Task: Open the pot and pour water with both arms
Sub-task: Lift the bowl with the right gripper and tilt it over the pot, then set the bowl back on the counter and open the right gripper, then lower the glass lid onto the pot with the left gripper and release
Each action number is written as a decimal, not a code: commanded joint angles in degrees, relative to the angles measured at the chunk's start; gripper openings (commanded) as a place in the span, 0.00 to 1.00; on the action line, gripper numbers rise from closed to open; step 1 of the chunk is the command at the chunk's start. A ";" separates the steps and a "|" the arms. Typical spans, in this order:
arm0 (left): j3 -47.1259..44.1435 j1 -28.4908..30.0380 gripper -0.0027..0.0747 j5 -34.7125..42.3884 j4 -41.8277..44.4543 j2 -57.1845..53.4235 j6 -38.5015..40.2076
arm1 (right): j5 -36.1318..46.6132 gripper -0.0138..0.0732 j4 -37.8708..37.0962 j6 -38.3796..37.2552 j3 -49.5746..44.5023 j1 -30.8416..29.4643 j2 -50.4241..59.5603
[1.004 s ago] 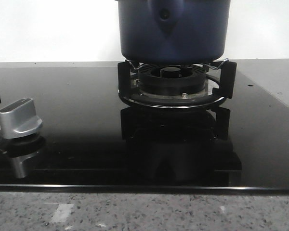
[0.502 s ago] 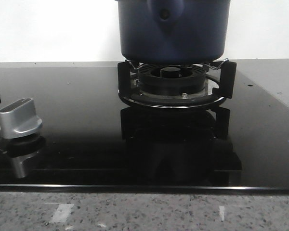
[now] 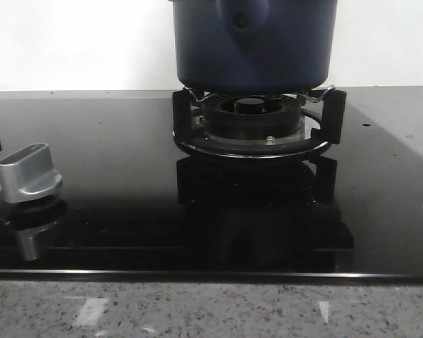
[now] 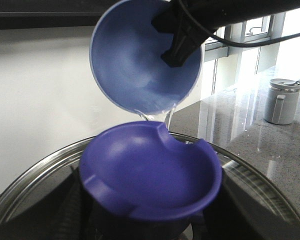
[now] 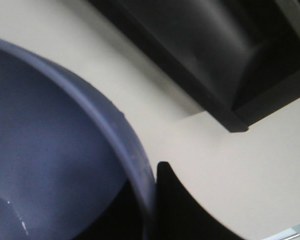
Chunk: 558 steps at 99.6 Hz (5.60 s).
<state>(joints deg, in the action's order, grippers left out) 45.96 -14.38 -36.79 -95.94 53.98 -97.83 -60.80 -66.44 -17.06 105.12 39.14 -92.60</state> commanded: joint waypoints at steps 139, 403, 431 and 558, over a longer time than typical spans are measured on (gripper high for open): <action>1.92 -0.51 0.35 -1.41 -4.67 -1.23 0.57 | -3.38 0.10 34.58 -6.72 1.49 -17.18 9.07; 33.44 -14.23 0.35 0.86 -6.97 41.21 -7.34 | 3.38 0.08 64.42 2.93 -47.24 -40.54 68.13; 33.71 -14.23 0.35 1.55 -7.43 42.57 -8.70 | 4.01 0.08 64.15 2.93 -47.24 -40.54 68.13; -9.23 -11.28 0.01 23.00 -6.04 -22.74 0.45 | 18.64 0.08 62.62 8.81 -63.60 -39.25 84.72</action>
<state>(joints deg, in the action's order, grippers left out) 43.25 -25.88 -17.53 -99.08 42.24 -99.65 -49.02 -4.11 -9.70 43.24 -0.24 -11.00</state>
